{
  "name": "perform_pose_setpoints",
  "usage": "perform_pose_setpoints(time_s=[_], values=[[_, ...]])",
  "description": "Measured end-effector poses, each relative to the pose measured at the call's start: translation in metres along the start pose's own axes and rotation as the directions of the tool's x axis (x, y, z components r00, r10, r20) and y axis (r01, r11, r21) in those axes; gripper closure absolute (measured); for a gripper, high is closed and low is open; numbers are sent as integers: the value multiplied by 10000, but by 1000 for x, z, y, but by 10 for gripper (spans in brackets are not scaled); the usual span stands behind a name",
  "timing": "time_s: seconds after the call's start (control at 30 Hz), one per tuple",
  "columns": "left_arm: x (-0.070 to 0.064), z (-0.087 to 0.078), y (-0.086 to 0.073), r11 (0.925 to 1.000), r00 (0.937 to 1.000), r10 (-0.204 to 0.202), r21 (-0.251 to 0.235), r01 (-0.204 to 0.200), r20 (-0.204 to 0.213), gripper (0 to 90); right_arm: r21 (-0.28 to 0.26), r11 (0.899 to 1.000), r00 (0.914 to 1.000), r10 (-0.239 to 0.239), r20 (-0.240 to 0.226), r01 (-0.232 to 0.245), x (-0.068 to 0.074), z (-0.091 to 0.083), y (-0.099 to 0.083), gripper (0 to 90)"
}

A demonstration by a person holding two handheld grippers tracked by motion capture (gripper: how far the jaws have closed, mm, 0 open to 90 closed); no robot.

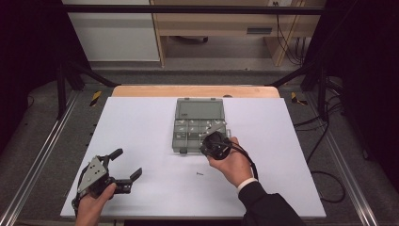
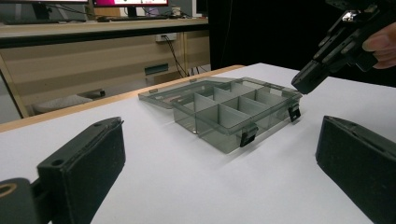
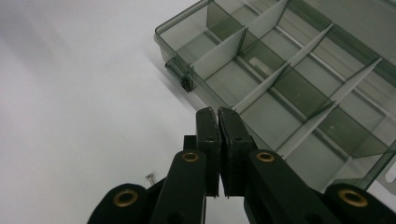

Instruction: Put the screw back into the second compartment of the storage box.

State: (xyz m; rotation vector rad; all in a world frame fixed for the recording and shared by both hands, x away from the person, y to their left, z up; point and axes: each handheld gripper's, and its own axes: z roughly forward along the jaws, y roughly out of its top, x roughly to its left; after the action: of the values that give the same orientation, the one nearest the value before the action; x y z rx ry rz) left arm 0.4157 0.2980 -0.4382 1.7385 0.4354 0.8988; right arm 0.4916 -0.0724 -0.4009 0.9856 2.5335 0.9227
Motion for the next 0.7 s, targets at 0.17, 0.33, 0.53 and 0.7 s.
perform_pose_setpoints(time_s=[0.17,0.33,0.53,0.7], values=[[-1,1,0,10000,9999,9,-4,-9,111,12,-217,9997,9999,-53,162,56,-5,-1,11,880],[-2,2,1,10000,9998,81,-41,-80,198,12,-488,9988,9994,14,332,2,-12,0,20,879],[-3,3,2,9999,9997,70,-80,-68,247,12,-734,9972,9984,158,538,-118,-21,6,33,880],[-3,3,1,9999,9996,47,-131,-43,277,11,-932,9955,9968,213,768,-141,-32,12,43,879]])
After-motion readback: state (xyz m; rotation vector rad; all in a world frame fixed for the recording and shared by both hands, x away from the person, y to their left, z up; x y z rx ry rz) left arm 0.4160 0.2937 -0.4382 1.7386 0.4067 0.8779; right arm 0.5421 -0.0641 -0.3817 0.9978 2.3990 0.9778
